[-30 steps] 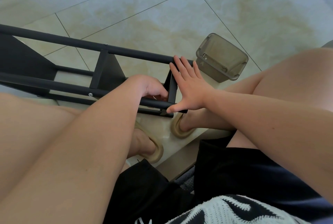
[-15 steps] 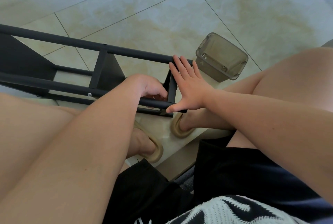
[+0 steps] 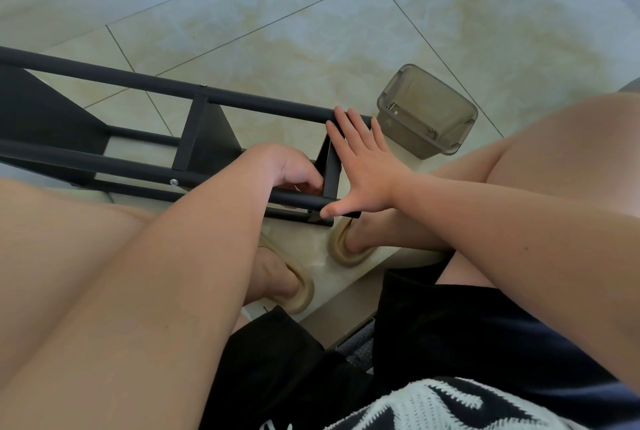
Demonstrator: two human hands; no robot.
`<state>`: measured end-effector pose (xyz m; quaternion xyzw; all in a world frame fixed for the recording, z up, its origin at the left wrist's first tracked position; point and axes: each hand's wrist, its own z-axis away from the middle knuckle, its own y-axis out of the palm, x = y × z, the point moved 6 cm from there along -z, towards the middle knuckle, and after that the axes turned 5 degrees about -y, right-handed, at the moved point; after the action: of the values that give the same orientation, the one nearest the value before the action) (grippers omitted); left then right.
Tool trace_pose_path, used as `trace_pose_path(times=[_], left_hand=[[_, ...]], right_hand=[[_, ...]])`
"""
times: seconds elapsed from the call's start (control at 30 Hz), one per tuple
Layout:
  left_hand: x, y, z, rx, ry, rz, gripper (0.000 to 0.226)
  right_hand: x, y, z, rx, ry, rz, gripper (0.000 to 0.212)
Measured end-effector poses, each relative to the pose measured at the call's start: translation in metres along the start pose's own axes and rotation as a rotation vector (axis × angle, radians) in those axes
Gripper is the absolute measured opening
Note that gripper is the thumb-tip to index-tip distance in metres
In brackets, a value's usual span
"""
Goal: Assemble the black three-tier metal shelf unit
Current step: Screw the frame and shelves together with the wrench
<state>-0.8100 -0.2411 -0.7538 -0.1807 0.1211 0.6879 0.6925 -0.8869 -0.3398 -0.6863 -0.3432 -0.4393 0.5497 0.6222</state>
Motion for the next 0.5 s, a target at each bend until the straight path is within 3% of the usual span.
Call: trace_pose_path(times=[0.13, 0.27, 0.4, 0.5], left_hand=[[0.0023, -0.0019, -0.0027, 0.012, -0.003, -0.001, 0.033], [0.0028, -0.0017, 0.0009, 0.052, 0.007, 0.009, 0.027], [0.0028, -0.001, 0.0004, 0.05, -0.006, 0.029, 0.052], [-0.0008, -0.0013, 0.0027, 0.01, 0.014, 0.002, 0.035]], right_hand=[[0.0008, -0.001, 0.0006, 0.001, -0.003, 0.001, 0.147], [0.0011, -0.0013, 0.0009, 0.002, -0.002, 0.0, 0.147], [0.0008, -0.0003, 0.0008, 0.006, -0.002, -0.001, 0.148], [0.0005, -0.0001, 0.0005, 0.006, -0.002, 0.0, 0.149]])
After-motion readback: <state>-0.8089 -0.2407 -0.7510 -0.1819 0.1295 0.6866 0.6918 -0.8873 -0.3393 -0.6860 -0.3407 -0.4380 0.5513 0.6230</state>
